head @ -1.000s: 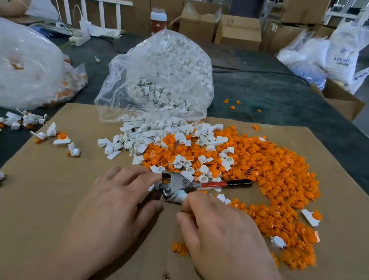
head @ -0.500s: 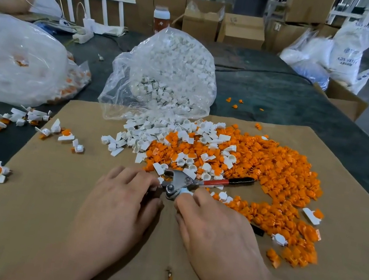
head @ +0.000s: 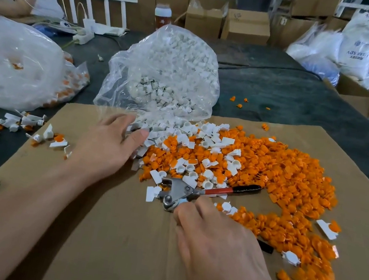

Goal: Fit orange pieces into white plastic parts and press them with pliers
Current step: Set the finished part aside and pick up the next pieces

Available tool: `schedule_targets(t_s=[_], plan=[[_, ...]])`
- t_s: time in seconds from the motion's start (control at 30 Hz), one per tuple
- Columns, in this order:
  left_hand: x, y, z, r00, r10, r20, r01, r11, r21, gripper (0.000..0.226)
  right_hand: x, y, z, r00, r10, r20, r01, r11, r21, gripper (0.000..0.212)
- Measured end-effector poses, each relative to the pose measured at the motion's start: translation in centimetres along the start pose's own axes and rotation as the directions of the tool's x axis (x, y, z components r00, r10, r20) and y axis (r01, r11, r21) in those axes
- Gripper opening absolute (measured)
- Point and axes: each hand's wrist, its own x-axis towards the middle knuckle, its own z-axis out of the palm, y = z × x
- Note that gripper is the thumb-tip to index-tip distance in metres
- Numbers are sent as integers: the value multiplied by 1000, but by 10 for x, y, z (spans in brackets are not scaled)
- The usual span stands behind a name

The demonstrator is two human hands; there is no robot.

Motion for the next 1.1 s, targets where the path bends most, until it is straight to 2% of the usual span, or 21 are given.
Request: schedule_targets(t_s=[0.17,0.27,0.33,0.43,0.57,0.77,0.83,0.93,1.1], plan=[[19,10,15,999,35,-20,-36,998,-57,74,5,0,-6,997,-4,74,2,1000,17,15],[18,22,18,989,150,4,-150,989,-21,75,7,-1,-7,993,-8,117,6,1000,13,19],[13,26,19,984,175,19,-175,985,-4,76,7,0,-8,991,-11,134,11,1000,5,21],[-2,22,17,986,165,-8,-165,986,-36,71,6,0,-7,992,-11,128,11,1000,2,18],[-30,20,16,982,186,-20,-187,979,-82,57,2,-1,-4,999,-8,52,7,1000,9,14],[-72,32,16,984,175,-24,-176,984,-37,76,-2,-1,-2,1000,4,-22,-4,1000,-1,4],[-84,39,18,988,152,-30,-154,987,-41,75,-3,-1,-2,999,6,-38,-6,1000,-1,5],[-99,53,24,991,129,-38,-132,988,-76,73,-4,-1,-1,999,7,-42,-8,1000,-11,8],[-119,64,27,993,111,-42,-116,978,-172,88,-7,1,-1,999,13,-48,-13,1000,-2,12]])
